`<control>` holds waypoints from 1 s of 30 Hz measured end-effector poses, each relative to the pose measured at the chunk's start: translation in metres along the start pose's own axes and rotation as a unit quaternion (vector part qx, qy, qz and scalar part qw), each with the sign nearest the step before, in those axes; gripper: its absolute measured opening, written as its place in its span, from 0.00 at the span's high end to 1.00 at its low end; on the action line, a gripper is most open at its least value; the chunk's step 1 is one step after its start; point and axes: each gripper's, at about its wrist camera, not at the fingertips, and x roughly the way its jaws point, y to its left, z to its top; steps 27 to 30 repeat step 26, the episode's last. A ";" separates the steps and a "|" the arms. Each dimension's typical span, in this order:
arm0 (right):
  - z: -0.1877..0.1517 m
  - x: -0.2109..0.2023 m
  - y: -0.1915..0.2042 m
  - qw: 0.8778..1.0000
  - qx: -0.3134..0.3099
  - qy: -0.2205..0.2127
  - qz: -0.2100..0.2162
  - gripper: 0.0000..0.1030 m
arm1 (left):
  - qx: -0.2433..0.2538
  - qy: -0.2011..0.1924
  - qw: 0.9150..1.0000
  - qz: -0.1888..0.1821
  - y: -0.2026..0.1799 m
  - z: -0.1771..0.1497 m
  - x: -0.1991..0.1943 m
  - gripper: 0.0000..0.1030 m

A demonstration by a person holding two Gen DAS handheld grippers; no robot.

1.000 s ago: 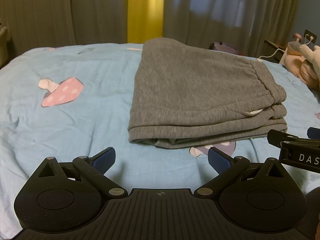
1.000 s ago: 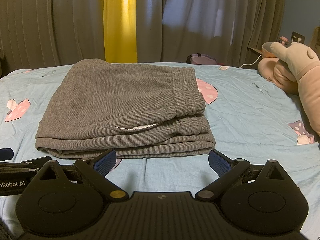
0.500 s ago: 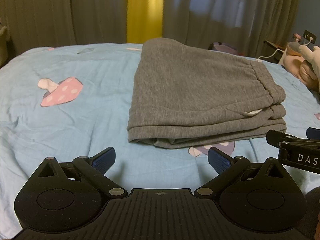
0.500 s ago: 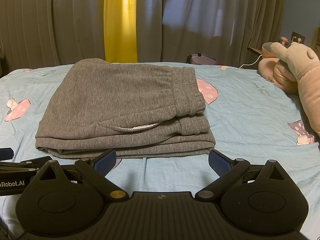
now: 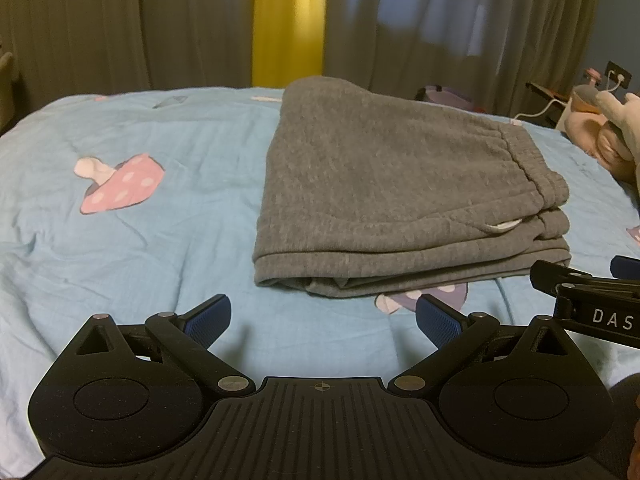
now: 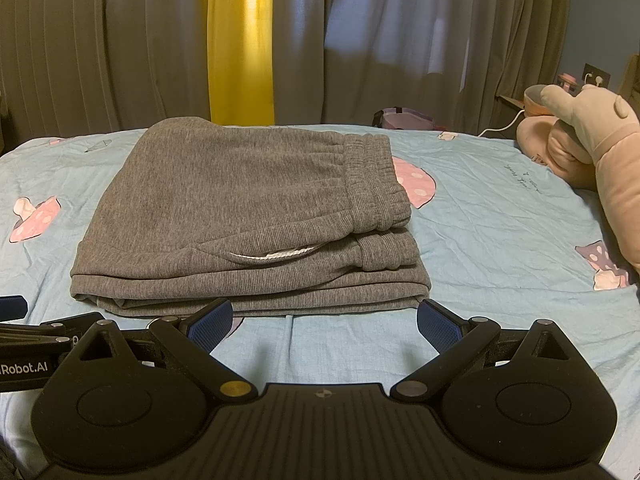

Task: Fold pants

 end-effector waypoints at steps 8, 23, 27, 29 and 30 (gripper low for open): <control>0.000 0.001 0.000 1.000 0.000 0.001 0.001 0.04 | -0.001 -0.001 1.000 -0.002 0.000 0.000 -0.001 0.01; 0.000 0.000 0.000 1.000 0.000 0.001 0.001 0.04 | -0.007 -0.005 1.000 -0.008 0.002 0.000 -0.001 0.01; 0.000 0.000 0.000 1.000 0.000 0.001 0.001 0.04 | -0.011 -0.014 1.000 -0.005 0.003 -0.001 -0.003 0.01; 0.000 0.000 0.000 1.000 0.000 0.001 0.001 0.04 | -0.011 -0.014 1.000 -0.005 0.003 -0.001 -0.003 0.01; 0.000 0.000 0.000 1.000 0.000 0.001 0.001 0.04 | -0.011 -0.014 1.000 -0.005 0.003 -0.001 -0.003 0.01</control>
